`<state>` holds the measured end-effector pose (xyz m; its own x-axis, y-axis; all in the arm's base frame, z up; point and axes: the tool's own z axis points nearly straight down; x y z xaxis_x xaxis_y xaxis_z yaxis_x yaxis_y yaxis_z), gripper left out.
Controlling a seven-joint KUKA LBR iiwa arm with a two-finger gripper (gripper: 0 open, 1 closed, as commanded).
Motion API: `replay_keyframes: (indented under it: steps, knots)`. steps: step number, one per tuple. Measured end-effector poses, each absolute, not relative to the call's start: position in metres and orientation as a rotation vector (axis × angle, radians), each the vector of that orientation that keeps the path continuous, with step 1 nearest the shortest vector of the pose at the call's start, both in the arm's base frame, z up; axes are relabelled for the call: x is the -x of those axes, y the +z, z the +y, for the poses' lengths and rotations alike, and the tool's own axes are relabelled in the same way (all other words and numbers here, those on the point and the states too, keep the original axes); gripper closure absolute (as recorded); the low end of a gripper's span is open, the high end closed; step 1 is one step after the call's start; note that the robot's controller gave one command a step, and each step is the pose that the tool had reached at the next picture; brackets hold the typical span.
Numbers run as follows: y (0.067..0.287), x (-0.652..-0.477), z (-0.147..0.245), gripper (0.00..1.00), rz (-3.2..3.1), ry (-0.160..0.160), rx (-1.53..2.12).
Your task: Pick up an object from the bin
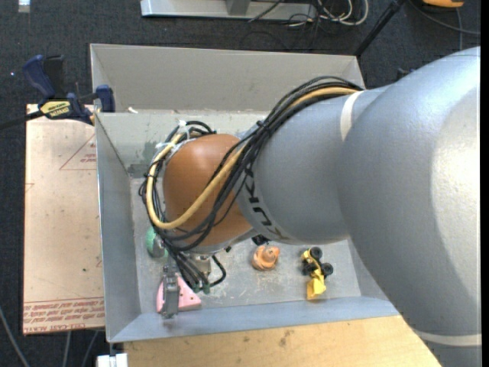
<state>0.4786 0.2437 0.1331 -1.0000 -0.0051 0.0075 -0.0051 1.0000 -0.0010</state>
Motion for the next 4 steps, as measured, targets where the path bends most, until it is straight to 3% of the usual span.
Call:
replay_keyframes:
  steps: [1,3,4]
  knots:
    - [0.138,-0.481,0.242,0.0,-3.141,-0.002,0.0]
    - [0.08,-0.483,0.186,0.0,-3.131,-0.006,-0.401]
    - [0.075,-0.489,0.204,0.0,-3.108,-0.002,-0.52]
